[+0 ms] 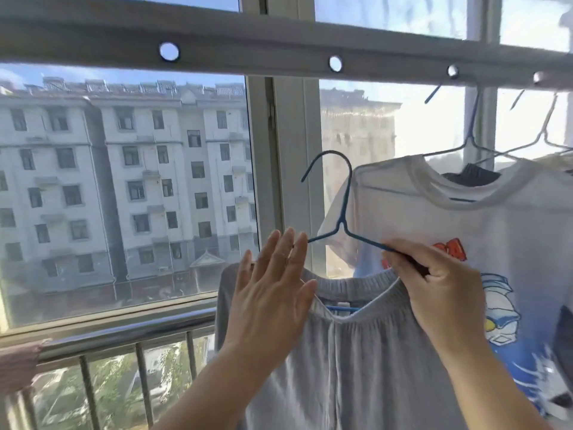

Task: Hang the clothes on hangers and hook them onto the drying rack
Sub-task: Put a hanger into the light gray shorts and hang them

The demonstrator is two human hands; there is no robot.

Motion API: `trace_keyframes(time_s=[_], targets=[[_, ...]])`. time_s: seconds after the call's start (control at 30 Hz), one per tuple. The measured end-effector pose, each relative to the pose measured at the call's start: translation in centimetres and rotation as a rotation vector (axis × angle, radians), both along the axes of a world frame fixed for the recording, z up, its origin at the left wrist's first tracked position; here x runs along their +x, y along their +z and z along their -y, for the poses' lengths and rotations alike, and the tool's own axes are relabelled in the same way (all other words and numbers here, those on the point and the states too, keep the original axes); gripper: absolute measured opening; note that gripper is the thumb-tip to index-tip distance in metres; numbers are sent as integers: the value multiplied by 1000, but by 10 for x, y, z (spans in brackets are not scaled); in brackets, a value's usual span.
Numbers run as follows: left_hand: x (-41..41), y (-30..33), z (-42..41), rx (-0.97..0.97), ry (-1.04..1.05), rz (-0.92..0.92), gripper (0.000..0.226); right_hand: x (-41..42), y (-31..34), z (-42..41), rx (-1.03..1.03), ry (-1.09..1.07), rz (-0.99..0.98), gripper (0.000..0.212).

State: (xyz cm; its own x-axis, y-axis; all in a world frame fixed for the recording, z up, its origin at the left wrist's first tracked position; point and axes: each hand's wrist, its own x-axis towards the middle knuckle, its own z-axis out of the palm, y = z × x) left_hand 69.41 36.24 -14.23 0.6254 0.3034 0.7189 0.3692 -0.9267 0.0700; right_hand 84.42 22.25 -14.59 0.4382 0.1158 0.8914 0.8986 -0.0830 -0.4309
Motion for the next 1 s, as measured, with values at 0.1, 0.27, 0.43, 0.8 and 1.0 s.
trace_keyframes(time_s=[0.1, 0.27, 0.43, 0.8, 1.0], targets=[[11, 26, 6, 14, 1, 21, 59, 3, 23, 5, 74, 10, -22, 23], [28, 73, 11, -15, -2, 78, 60, 6, 63, 7, 163, 39, -88, 14], [43, 102, 10, 16, -24, 109, 59, 6, 91, 10, 222, 46, -113, 16], [63, 131, -3, -97, -41, 79, 57, 6, 120, -2, 76, -60, -156, 18], [63, 104, -15, -210, -26, 21, 60, 6, 104, -18, -50, -96, -26, 16]])
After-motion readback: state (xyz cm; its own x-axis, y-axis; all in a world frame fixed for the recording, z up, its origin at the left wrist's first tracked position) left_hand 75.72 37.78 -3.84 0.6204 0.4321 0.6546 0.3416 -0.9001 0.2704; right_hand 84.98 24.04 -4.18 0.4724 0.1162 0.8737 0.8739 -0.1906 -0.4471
